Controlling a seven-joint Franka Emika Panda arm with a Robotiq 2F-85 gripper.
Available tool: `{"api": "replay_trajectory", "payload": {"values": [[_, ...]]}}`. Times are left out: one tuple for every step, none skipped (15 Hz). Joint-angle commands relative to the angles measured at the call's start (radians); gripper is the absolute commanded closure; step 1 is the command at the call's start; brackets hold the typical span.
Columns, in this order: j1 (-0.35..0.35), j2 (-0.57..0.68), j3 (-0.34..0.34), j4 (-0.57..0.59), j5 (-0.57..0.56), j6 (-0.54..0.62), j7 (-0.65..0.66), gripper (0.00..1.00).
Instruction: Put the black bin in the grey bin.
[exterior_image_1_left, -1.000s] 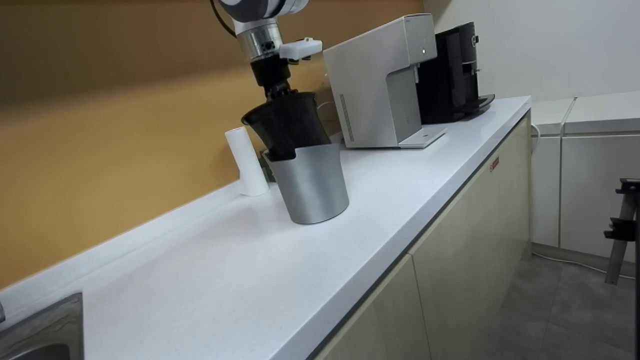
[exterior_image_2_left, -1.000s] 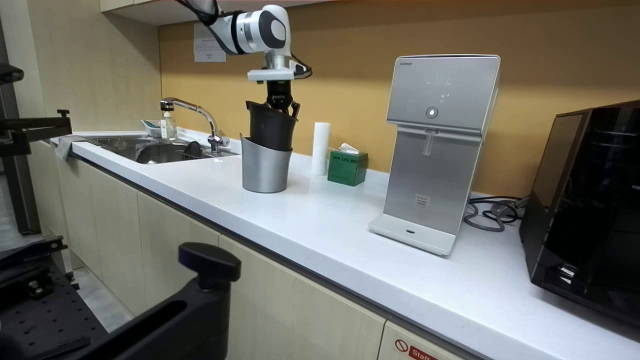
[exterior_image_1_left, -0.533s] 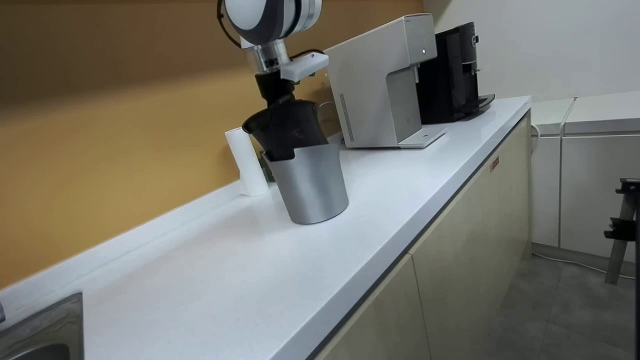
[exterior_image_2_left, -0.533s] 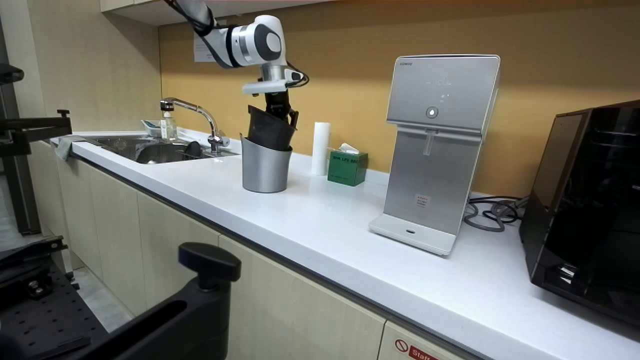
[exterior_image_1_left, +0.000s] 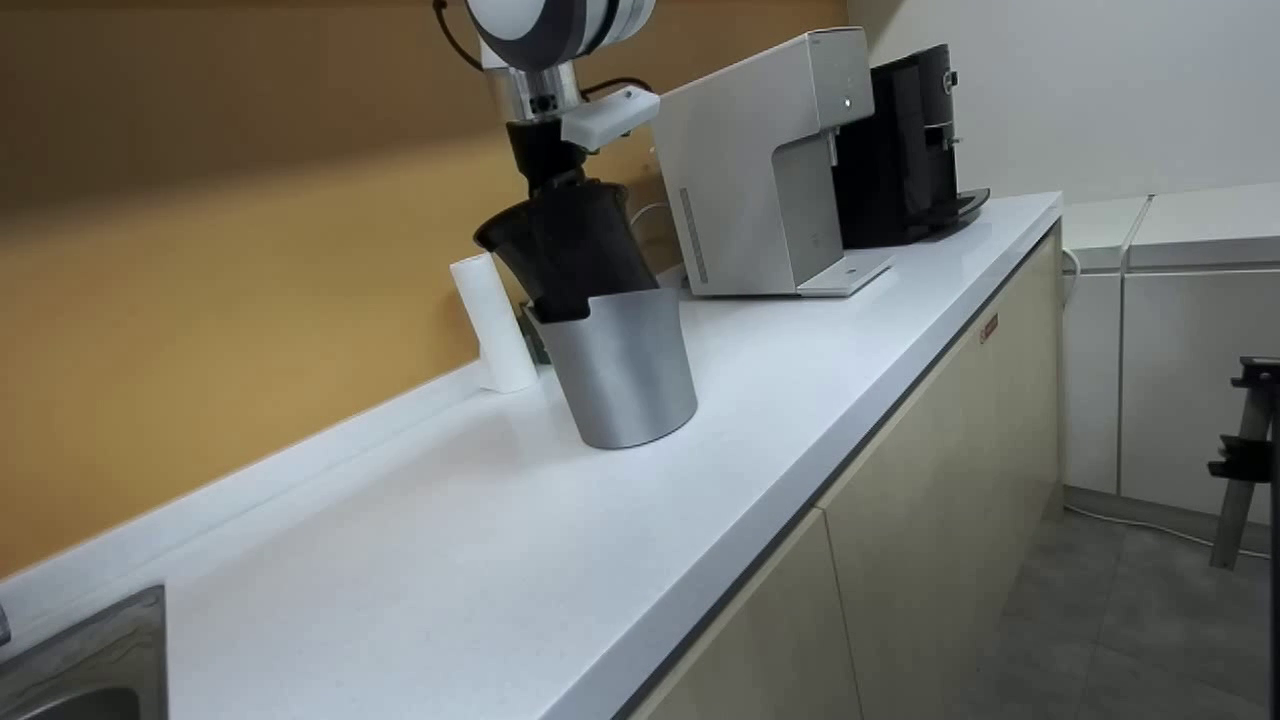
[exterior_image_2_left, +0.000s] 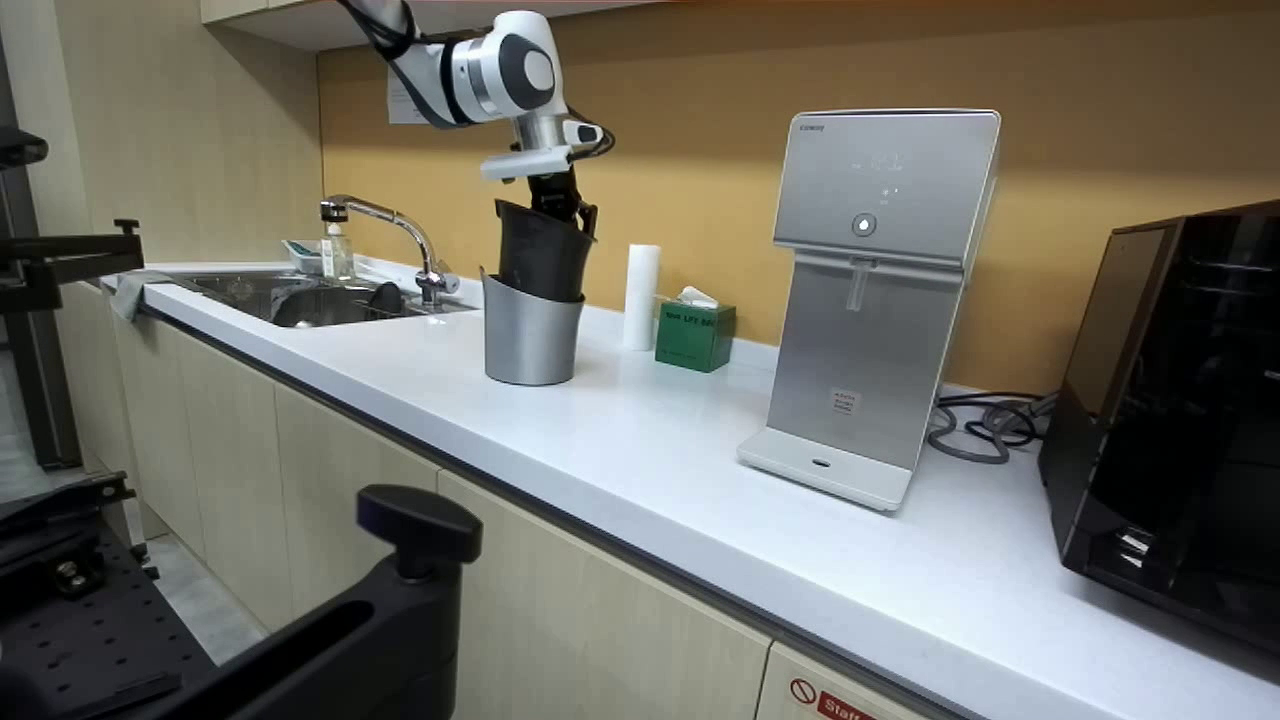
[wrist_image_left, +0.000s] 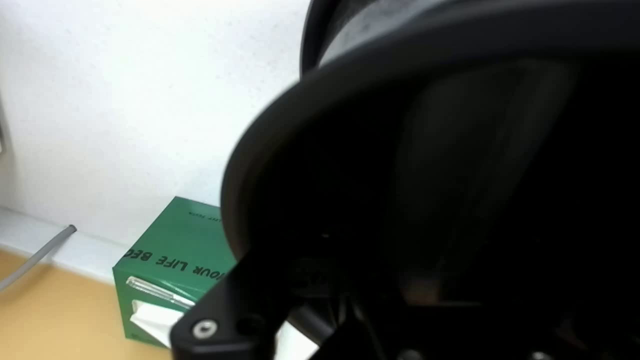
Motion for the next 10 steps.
{"api": "replay_trajectory", "payload": {"values": [[0.001,-0.068,-0.005,-0.087,-0.011,0.094,0.032,0.98],[-0.006,-0.074,0.000,-0.109,0.004,0.128,0.025,0.98],[-0.015,-0.079,0.006,-0.132,0.022,0.161,0.012,0.98],[-0.027,-0.084,0.012,-0.159,0.044,0.203,-0.003,0.98],[-0.040,-0.090,0.022,-0.187,0.079,0.248,-0.024,0.98],[-0.057,-0.096,0.035,-0.219,0.121,0.297,-0.050,0.98],[-0.069,-0.100,0.043,-0.243,0.154,0.333,-0.070,0.98],[-0.082,-0.104,0.055,-0.265,0.192,0.366,-0.100,0.98],[-0.094,-0.108,0.063,-0.286,0.219,0.392,-0.128,0.98],[-0.107,-0.113,0.075,-0.302,0.246,0.411,-0.163,0.98]]}}
